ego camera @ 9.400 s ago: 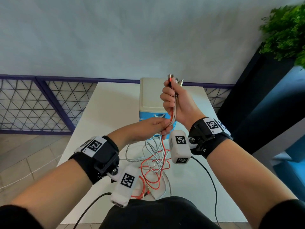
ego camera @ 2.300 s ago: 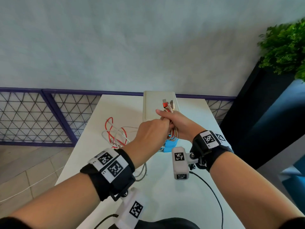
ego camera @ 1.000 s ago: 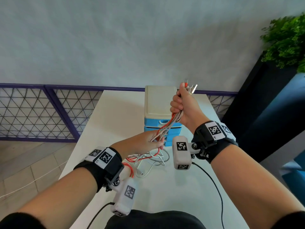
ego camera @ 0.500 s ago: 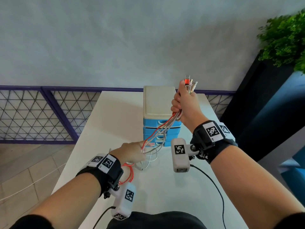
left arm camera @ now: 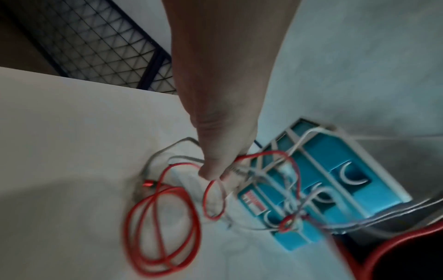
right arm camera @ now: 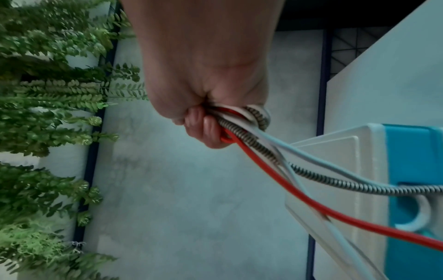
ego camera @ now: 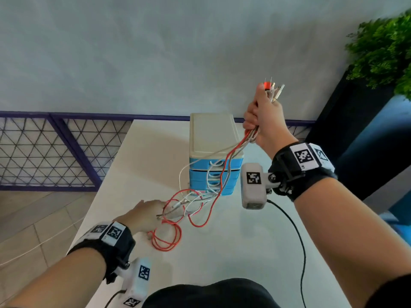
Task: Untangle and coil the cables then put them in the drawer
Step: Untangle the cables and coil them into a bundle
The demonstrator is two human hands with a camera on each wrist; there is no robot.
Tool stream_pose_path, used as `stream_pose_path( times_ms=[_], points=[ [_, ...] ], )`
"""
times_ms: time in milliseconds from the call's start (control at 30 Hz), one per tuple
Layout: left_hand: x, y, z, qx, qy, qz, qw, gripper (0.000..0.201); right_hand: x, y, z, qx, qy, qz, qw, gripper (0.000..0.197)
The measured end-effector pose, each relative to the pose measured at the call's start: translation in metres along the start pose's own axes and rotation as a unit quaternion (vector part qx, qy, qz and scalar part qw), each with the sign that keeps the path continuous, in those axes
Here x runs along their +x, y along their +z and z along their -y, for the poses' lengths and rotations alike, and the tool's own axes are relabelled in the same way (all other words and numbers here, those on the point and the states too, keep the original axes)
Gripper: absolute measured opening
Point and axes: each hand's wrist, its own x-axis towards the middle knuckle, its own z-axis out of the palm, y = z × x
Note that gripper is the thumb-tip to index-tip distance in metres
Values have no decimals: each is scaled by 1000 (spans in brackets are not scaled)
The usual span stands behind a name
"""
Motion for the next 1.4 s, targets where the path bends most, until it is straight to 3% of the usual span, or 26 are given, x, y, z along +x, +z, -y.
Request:
stream_pose_path(
  times_ms=[133,200,267,300,333,400,467,533,567,700,767,867,933,1000,1067,1200,1300,1400],
  points=[
    [12,-40,-16,-108,75,-18,991,38,-5,-1,-22,-23,36,32,999,44],
    [17,-65,-31,-143,93,-118,978,33,-8,-3,-31,-28,59,53,996,44],
    [15,-90,-60,-209,122,-258,935,24,-13,-2,-42,-24,79,76,994,43],
    [10,-102,-79,-247,143,-288,914,22,-16,0,-48,-18,88,91,992,42],
    [8,-110,-96,-290,161,-270,904,26,-20,4,-53,-8,95,104,990,41],
    [0,-121,-130,-379,193,-138,895,43,-26,10,-60,9,98,111,989,39],
    [-7,-119,-150,-394,189,-28,899,58,-26,13,-59,17,91,104,990,39],
    [-12,-105,-151,-435,196,29,878,50,-22,8,-52,40,97,105,989,40],
    [-13,-98,-147,-447,202,40,870,43,-19,4,-46,54,98,103,988,40],
    [-6,-75,-129,-420,215,22,881,30,-10,-11,-32,87,98,85,988,41],
    [-2,-71,-125,-400,221,3,890,25,-9,-12,-31,83,98,77,989,41],
    [-5,-74,-124,-411,235,13,881,28,-10,-10,-30,81,99,78,989,41],
    [-8,-82,-123,-486,198,50,850,42,-9,-10,-28,78,98,79,989,41],
    [-11,-87,-120,-582,170,117,786,58,-8,-12,-26,84,95,79,989,40],
    [-15,-90,-117,-615,167,159,754,54,-6,-14,-26,94,95,78,988,40],
    [-17,-98,-112,-575,192,203,769,33,-6,-14,-29,96,103,82,987,41],
    [-17,-104,-113,-536,206,189,796,27,-6,-15,-30,108,115,93,983,40],
    [-15,-106,-118,-430,193,104,876,27,-5,-19,-26,85,144,126,978,39]
  ],
)
